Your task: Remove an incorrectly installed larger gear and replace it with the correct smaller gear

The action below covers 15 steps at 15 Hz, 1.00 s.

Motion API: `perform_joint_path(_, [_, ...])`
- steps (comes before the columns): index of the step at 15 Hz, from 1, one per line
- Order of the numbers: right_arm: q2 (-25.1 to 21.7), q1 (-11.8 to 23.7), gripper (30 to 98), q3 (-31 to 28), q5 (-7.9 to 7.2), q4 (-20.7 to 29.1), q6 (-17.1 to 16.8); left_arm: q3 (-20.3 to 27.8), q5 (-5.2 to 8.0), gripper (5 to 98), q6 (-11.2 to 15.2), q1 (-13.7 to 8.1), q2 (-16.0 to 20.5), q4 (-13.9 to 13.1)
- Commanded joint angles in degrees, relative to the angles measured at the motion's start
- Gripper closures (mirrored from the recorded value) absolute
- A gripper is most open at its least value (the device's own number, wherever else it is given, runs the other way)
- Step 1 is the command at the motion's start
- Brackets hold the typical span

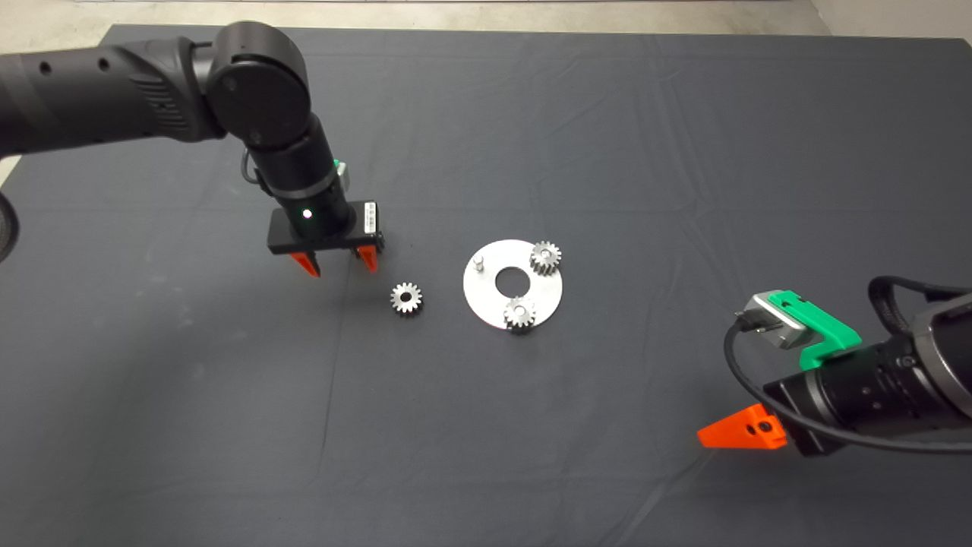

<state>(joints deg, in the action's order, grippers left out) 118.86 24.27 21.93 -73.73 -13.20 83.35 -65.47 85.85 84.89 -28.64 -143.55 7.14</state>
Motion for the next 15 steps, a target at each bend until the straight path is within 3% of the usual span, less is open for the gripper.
perform_joint_path(1, [-0.25,0.78,30.7,-0.15,-0.01,1.34,-0.29,0.53,-5.99,44.9,0.19,0.19,-0.92,-0.63])
perform_joint_path(4, [-0.42,0.81,30.7,-0.24,-1.12,1.34,-0.29,0.09,-9.00,44.9,0.01,3.61,-1.43,-0.63])
perform_joint_path(8, [-1.13,1.03,30.7,-0.50,-1.15,1.34,-0.38,0.09,-9.03,44.9,-0.09,5.43,-1.15,1.58])
perform_joint_path(11, [-1.04,0.96,30.7,-0.41,-0.97,1.34,-0.38,0.09,-8.94,44.9,-0.25,5.60,-1.17,3.33])
perform_joint_path(15, [-0.95,0.96,30.7,-0.42,-0.97,1.34,-0.38,-2.36,-8.93,44.9,-2.71,5.69,-1.61,4.11])
